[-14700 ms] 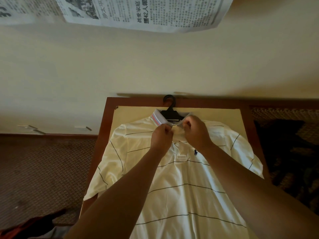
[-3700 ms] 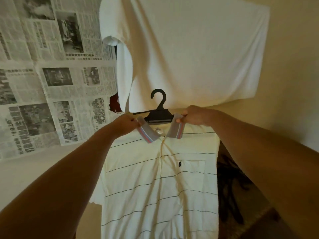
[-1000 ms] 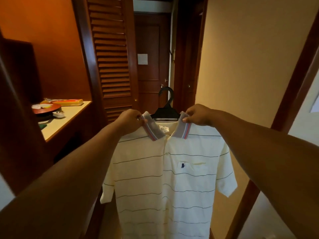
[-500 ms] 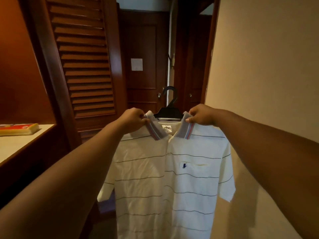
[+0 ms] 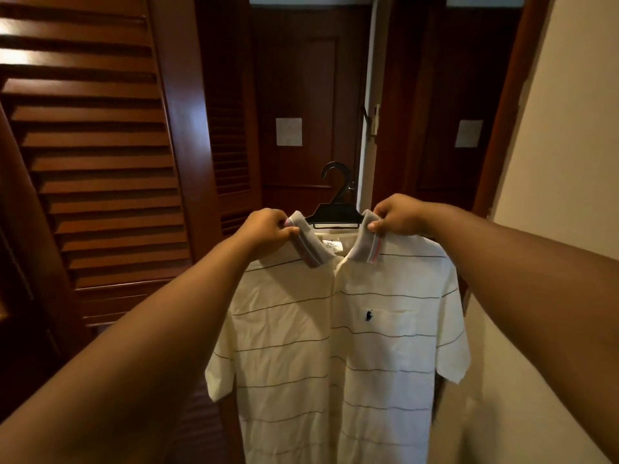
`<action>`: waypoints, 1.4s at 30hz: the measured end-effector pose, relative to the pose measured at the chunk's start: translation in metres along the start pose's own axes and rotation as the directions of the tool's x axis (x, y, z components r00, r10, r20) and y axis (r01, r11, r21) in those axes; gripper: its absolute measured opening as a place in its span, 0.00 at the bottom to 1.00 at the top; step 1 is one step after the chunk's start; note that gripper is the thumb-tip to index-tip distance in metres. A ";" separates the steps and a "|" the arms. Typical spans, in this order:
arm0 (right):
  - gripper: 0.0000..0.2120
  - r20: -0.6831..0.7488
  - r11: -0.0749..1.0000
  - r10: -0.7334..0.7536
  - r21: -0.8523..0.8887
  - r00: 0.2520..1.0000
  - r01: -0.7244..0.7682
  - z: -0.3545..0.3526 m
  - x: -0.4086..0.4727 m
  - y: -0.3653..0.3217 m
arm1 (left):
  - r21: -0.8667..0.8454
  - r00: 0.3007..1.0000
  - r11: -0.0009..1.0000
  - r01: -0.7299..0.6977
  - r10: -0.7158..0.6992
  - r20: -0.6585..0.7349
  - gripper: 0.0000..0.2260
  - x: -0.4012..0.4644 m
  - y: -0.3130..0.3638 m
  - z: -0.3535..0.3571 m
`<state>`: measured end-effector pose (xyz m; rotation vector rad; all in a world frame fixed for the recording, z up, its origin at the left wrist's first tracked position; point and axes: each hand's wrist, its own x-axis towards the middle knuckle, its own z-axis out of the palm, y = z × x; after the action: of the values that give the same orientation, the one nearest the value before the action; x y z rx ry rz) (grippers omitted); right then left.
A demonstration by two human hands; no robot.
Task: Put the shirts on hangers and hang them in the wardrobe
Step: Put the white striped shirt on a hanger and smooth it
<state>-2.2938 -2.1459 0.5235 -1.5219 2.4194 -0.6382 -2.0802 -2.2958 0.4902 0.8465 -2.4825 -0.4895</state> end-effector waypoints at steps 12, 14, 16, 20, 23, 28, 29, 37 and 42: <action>0.05 -0.011 0.996 -0.036 -0.086 0.999 0.035 -0.002 0.271 0.047 | 0.106 0.993 0.992 0.074 -0.063 -0.098 0.09 0.248 -0.096 0.061; 0.05 -0.001 0.996 -0.027 -0.080 1.000 0.027 -0.001 0.312 0.047 | 0.104 0.991 0.990 0.100 -0.089 -0.103 0.09 0.286 -0.117 0.065; 0.04 -0.002 0.997 -0.037 -0.063 0.999 0.037 0.000 0.352 0.046 | 0.097 0.987 0.988 0.120 -0.109 -0.115 0.09 0.321 -0.135 0.067; 0.06 0.020 0.996 -0.077 -0.036 0.997 0.077 0.009 0.432 0.040 | 0.126 0.974 0.973 0.195 -0.177 -0.143 0.09 0.377 -0.170 0.068; 0.06 0.051 0.992 -0.122 -0.014 0.991 0.123 0.023 0.496 0.026 | 0.125 0.945 0.948 0.292 -0.266 -0.193 0.12 0.410 -0.201 0.065; 0.05 0.105 0.974 -0.226 0.023 0.968 0.225 0.051 0.600 -0.007 | 0.130 0.885 0.896 0.424 -0.380 -0.268 0.13 0.456 -0.258 0.054; 0.05 0.114 0.968 -0.251 0.031 0.961 0.249 0.056 0.621 -0.015 | 0.134 0.874 0.885 0.445 -0.397 -0.282 0.13 0.464 -0.270 0.049; 0.08 0.213 0.842 -0.539 0.102 0.815 0.530 0.081 0.765 -0.116 | 0.197 0.779 0.783 0.590 -0.487 -0.395 0.10 0.502 -0.352 -0.026; 0.04 0.245 0.717 -0.696 0.198 0.675 0.668 0.099 0.815 -0.202 | 0.229 0.685 0.690 0.686 -0.507 -0.524 0.11 0.493 -0.383 -0.081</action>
<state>-2.4542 -2.9750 0.5702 -2.2990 1.5145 -0.5599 -2.2000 -2.9123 0.5326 1.7820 -1.8558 0.0461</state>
